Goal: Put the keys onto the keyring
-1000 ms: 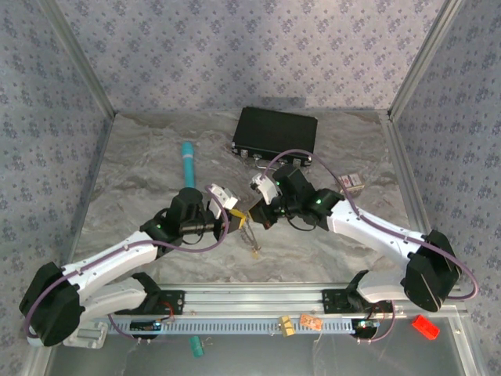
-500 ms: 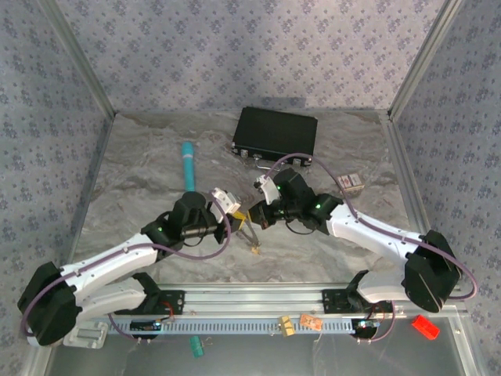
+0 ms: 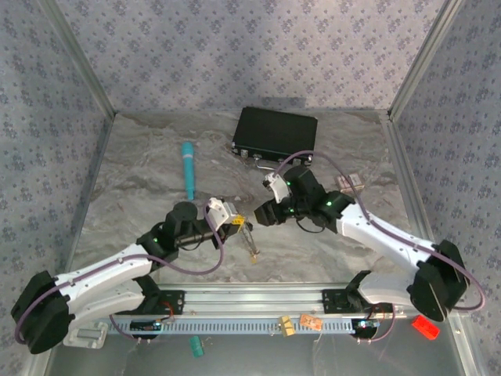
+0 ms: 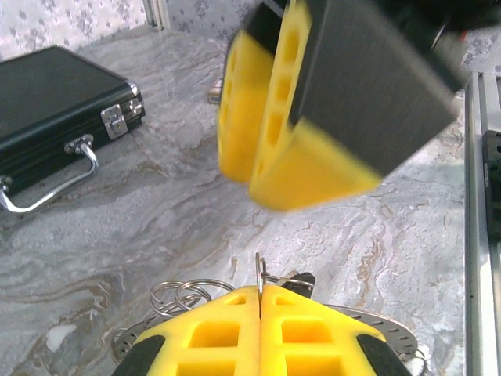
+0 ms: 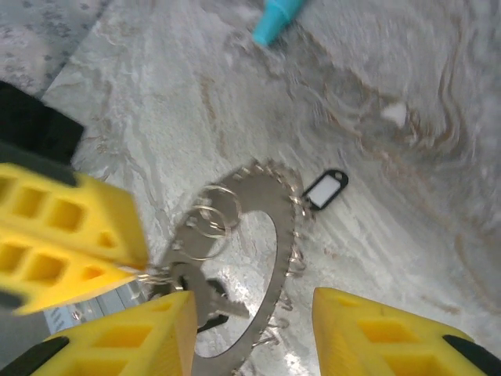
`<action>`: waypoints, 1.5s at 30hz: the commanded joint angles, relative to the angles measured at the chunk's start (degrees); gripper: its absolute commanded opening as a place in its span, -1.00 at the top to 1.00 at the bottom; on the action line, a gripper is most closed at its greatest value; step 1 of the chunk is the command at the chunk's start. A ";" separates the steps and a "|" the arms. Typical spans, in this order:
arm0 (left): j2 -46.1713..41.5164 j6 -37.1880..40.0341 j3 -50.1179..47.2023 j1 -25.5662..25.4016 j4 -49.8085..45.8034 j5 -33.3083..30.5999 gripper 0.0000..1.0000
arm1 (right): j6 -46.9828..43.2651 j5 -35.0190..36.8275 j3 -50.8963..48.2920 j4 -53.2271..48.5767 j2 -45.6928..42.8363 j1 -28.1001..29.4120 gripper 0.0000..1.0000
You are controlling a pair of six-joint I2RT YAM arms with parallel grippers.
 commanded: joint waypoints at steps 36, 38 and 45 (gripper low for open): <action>-1.04 8.78 -2.49 -0.32 11.57 9.85 1.00 | -36.07 -10.69 -6.94 15.24 -1.07 3.35 0.83; -1.00 8.57 -2.31 -0.27 11.11 9.40 1.00 | -36.51 -10.92 -6.35 14.57 -0.95 3.38 1.00; -1.75 10.23 2.25 -0.29 -2.68 1.57 0.47 | -43.28 -4.31 -0.88 2.27 -1.67 4.18 1.00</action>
